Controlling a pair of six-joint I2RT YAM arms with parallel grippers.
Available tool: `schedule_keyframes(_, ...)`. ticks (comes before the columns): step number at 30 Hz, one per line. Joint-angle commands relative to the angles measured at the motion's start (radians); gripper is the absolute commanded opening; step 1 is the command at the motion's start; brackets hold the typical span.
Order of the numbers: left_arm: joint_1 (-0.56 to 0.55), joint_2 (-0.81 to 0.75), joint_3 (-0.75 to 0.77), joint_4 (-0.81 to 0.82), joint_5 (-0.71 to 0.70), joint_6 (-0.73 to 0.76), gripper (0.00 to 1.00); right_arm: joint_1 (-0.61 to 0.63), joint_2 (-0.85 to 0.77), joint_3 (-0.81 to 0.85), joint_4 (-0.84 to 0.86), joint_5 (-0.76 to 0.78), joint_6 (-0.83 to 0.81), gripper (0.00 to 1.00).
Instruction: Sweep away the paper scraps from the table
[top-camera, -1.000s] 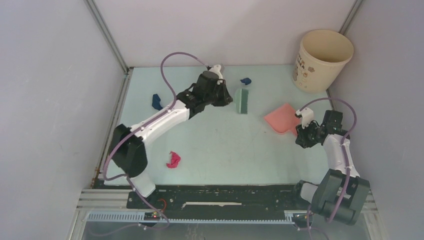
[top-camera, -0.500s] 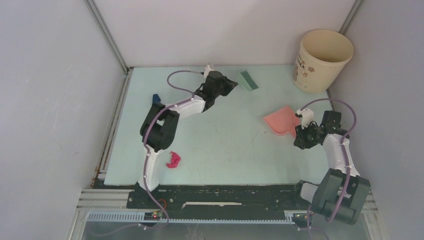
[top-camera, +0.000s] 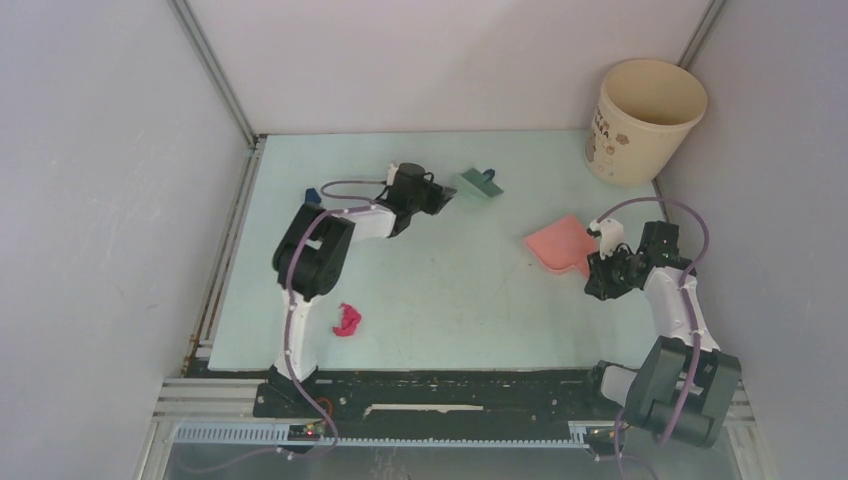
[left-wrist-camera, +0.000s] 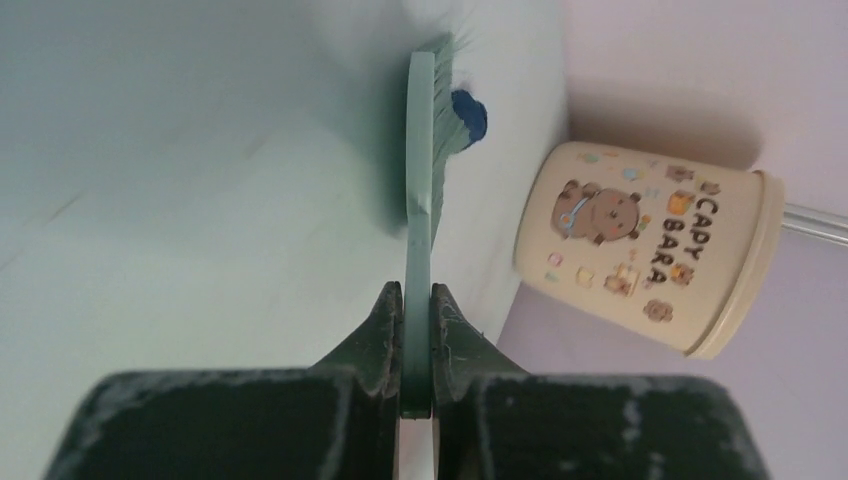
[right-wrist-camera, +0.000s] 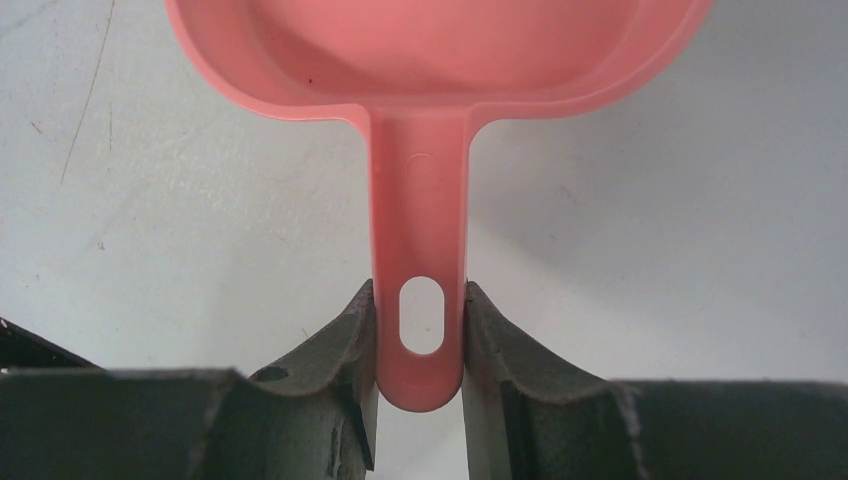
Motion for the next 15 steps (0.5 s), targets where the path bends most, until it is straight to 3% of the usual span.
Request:
schedule_keyframes(1, 0.004, -0.376, -0.353, -0.032, 0.047, 0.009, 0.0, 0.021, -0.012, 0.001, -0.036, 0.017, -0.066, 0.0)
schedule_keyframes(5, 0.007, -0.642, -0.661, -0.05, 0.07, 0.048, 0.0, 0.055, -0.024, 0.006, -0.057, 0.051, -0.101, 0.0)
schedule_keyframes(10, 0.004, -0.952, -0.929, -0.152, 0.194, 0.086, 0.0, 0.156, -0.072, 0.013, -0.141, 0.095, -0.159, 0.0)
schedule_keyframes(12, 0.003, -1.098, -0.968, -0.292, 0.199, 0.162, 0.0, 0.21, -0.101, 0.013, -0.189, 0.115, -0.193, 0.0)
schedule_keyframes(15, 0.003, -1.264, -0.875, -0.561, 0.152, 0.384, 0.0, 0.298, -0.136, 0.012, -0.237, 0.161, -0.221, 0.0)
